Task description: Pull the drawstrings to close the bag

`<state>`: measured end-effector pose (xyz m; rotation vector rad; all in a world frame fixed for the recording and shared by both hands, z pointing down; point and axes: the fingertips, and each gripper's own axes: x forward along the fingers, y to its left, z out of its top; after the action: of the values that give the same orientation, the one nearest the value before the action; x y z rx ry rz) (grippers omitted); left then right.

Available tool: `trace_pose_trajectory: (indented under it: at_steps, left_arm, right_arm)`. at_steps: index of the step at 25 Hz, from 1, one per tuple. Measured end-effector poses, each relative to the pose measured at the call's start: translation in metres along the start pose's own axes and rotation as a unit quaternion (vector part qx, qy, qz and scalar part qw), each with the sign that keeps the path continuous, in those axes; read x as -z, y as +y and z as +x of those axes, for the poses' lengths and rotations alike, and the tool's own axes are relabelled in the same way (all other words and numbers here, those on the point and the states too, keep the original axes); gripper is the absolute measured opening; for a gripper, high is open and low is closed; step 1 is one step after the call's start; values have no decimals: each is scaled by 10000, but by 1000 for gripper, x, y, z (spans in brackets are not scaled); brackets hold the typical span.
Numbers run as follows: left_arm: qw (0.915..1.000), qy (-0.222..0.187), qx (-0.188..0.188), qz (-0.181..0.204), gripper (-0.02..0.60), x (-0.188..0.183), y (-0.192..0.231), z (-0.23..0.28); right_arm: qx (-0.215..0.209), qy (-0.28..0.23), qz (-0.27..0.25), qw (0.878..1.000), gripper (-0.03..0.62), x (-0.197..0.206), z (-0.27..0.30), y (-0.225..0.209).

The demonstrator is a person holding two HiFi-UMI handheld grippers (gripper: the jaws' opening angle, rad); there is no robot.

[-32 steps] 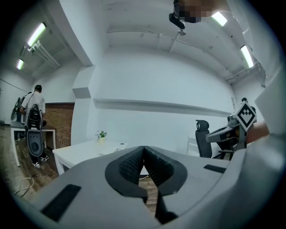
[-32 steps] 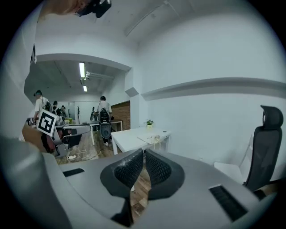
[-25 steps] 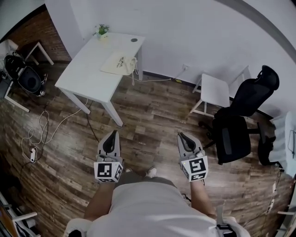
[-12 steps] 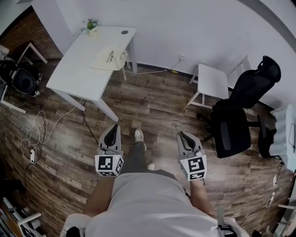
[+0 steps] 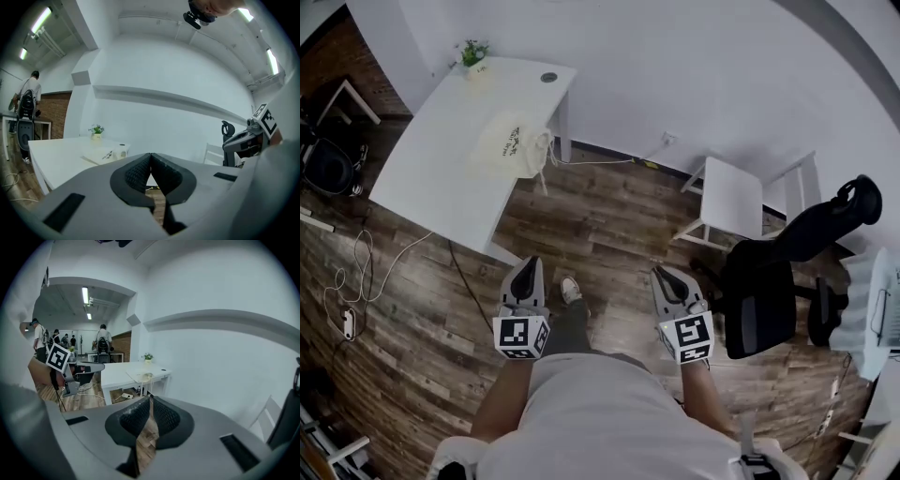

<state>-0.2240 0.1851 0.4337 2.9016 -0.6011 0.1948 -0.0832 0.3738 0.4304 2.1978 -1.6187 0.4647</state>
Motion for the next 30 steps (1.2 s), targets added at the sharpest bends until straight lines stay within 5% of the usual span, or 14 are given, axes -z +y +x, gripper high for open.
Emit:
trace_pose_trajectory:
  at_steps: [7, 20, 25, 30]
  left_arm:
    - [9996, 114, -45, -251, 15, -16, 62, 113]
    - [9967, 276, -599, -463, 15, -25, 131, 190]
    - [9901, 399, -1244, -510, 15, -17, 152, 224]
    - [9713, 602, -2139, -843, 15, -11, 158, 248]
  right_arm:
    - [-285, -469, -168, 9984, 48, -99, 121, -39]
    - [-1311, -384, -219, 9904, 48, -150, 264, -50]
    - [-2168, -501, -510, 9736, 48, -178, 322, -59]
    - [-3210, -365, -1086, 9401, 48, -196, 376, -66]
